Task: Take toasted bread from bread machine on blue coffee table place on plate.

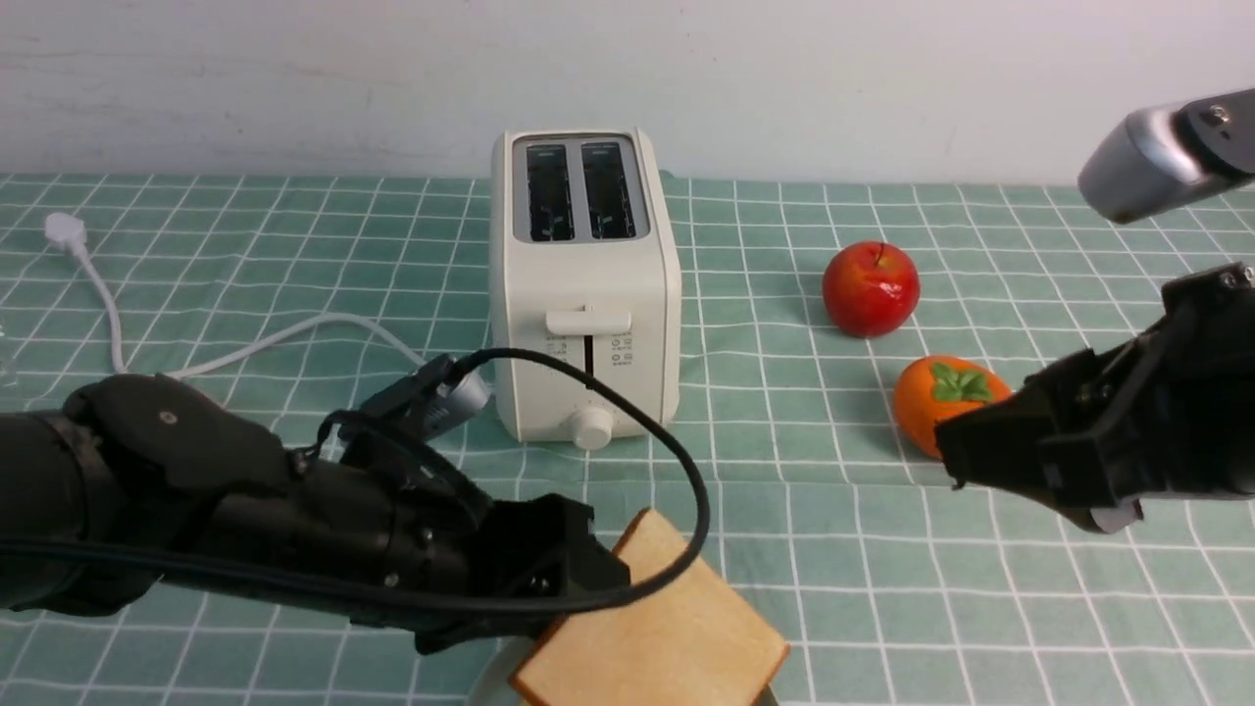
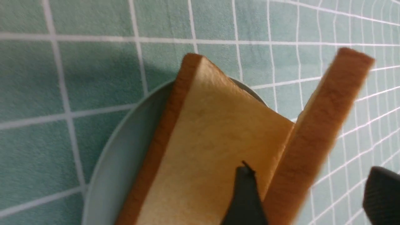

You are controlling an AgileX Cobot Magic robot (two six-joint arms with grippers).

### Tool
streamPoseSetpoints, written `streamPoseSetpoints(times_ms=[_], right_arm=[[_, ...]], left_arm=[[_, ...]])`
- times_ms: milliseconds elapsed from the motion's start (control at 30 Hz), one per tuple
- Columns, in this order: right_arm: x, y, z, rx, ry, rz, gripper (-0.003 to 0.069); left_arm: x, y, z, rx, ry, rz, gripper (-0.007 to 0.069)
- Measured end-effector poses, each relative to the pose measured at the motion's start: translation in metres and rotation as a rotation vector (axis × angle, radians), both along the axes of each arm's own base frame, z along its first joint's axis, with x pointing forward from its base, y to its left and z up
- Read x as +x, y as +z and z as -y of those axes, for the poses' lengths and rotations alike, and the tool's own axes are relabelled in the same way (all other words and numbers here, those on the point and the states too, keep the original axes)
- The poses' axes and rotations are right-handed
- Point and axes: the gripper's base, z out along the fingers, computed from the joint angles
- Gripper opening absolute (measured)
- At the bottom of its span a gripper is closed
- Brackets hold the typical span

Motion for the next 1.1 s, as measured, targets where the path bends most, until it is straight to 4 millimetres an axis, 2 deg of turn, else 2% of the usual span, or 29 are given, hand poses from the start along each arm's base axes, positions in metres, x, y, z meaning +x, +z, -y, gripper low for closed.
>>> streamPoseSetpoints(times_ms=[33,67,167,200,267,300,333,367,433,467,500,533,600,667,700,733,800,867,1000,1033,1100], right_arm=[[0.0,0.0,0.0,-0.001,0.002,-0.005,0.0478],[-0.001,-0.002,0.0,-0.008,0.006,-0.022,0.0449],[-0.001,-0.003,0.001,-0.028,0.008,-0.024,0.0363],[0.0,-0.003,0.003,-0.056,0.003,-0.01,0.0307],[0.002,-0.004,0.008,-0.102,-0.024,0.01,0.0195],[0.003,-0.004,0.009,-0.115,-0.032,0.016,0.0183],[0.008,-0.005,0.018,-0.151,-0.099,0.026,0.0087],[0.012,-0.006,0.025,-0.163,-0.164,0.021,0.0028],[0.018,-0.007,0.042,-0.188,-0.291,0.019,-0.0012],[0.02,-0.009,0.051,-0.191,-0.356,0.018,-0.0018],[0.019,-0.01,0.051,-0.185,-0.362,0.016,-0.0018],[0.017,-0.016,0.067,-0.174,-0.465,0.033,-0.0019],[0.011,-0.025,0.078,-0.134,-0.531,0.07,-0.0019],[-0.003,-0.041,0.089,-0.073,-0.588,0.15,-0.0019],[-0.005,-0.047,0.09,-0.077,-0.59,0.146,-0.0019],[-0.014,-0.057,0.094,-0.052,-0.606,0.192,-0.0019],[-0.037,-0.083,0.101,0.0,-0.625,0.287,-0.0019],[-0.05,-0.095,0.104,0.019,-0.625,0.338,-0.0019],[-0.087,-0.148,0.11,0.01,-0.622,0.369,-0.0019],[-0.088,-0.147,0.11,0.013,-0.622,0.376,-0.0019],[-0.098,-0.159,0.112,0.036,-0.632,0.404,-0.0018]], left_arm=[[0.0,0.002,-0.001,0.003,0.006,0.01,0.0575],[-0.001,0.008,-0.005,0.042,0.007,0.066,0.0631],[-0.004,0.021,-0.014,0.109,-0.006,0.168,0.0658],[-0.007,0.028,-0.021,0.135,-0.007,0.207,0.0657],[-0.01,0.042,-0.035,0.168,0.013,0.245,0.0638],[-0.01,0.043,-0.037,0.171,0.017,0.246,0.0635],[-0.011,0.055,-0.053,0.192,0.061,0.255,0.0602],[-0.014,0.065,-0.064,0.213,0.083,0.256,0.0568],[-0.019,0.078,-0.085,0.246,0.148,0.224,0.0502],[-0.024,0.083,-0.095,0.264,0.177,0.204,0.0455],[-0.025,0.084,-0.097,0.267,0.183,0.2,0.0444],[-0.038,0.092,-0.111,0.285,0.239,0.176,0.0336],[-0.05,0.101,-0.116,0.286,0.27,0.193,0.0221],[-0.065,0.111,-0.118,0.277,0.292,0.251,0.007],[-0.067,0.112,-0.118,0.276,0.293,0.258,0.0057],[-0.074,0.115,-0.119,0.272,0.299,0.286,0.0008],[-0.091,0.115,-0.119,0.265,0.314,0.341,-0.0014],[-0.1,0.111,-0.12,0.266,0.323,0.366,-0.0014],[-0.129,0.079,-0.124,0.317,0.313,0.45,-0.0014],[-0.131,0.078,-0.124,0.317,0.316,0.464,-0.0014],[-0.139,0.065,-0.125,0.319,0.325,0.49,-0.0014]])
